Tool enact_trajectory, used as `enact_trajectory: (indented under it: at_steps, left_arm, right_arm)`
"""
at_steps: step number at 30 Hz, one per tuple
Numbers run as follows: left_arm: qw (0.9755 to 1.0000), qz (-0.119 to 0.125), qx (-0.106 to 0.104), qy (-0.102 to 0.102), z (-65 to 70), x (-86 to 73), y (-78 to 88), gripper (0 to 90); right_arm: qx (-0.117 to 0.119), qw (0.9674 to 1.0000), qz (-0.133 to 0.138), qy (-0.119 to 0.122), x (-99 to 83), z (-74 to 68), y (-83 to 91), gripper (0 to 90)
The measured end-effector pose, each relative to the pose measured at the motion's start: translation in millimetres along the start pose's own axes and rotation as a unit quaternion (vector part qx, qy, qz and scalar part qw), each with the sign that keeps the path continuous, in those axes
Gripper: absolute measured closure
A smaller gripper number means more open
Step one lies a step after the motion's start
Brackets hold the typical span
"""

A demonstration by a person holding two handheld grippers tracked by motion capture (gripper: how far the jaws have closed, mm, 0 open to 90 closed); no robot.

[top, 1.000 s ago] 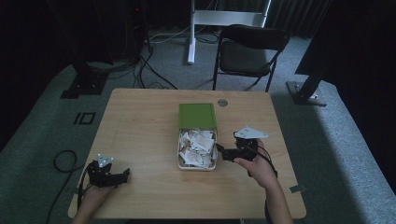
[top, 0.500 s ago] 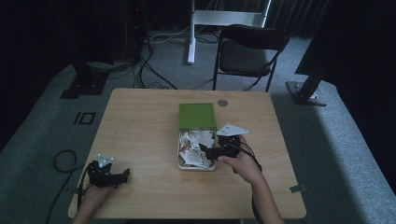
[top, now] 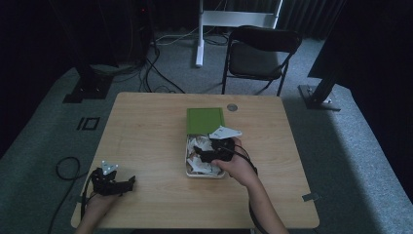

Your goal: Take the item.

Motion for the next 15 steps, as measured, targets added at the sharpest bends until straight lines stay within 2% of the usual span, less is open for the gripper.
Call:
enact_trajectory:
  at_steps: [5,12,15]
  left_arm:
    - [1.0000,0.000,0.000,0.000,0.0,0.0,0.0,2.3]
    - [1.0000,0.000,0.000,0.001,0.1,-0.1,0.0,2.3]
    - [1.0000,0.000,0.000,0.001,0.1,-0.1,0.0,2.3]
  right_arm:
    - [-0.001,0.9998,-0.020,0.009,1.0,-7.8,-11.4,36.8]
    - [-0.003,0.9985,-0.051,0.017,-3.4,-14.7,-28.2,51.8]
    - [-0.001,0.9980,-0.061,0.015,-6.5,-16.2,-33.6,54.4]
Point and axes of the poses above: each handheld gripper's, and its own axes: y roughly backward along the jaws, x roughly out of its top, z roughly to its right, the point moved 8 cm from there along -y, roughly forward along the jaws, and after that the axes turned 15 degrees about y, right-handed, at the moved point
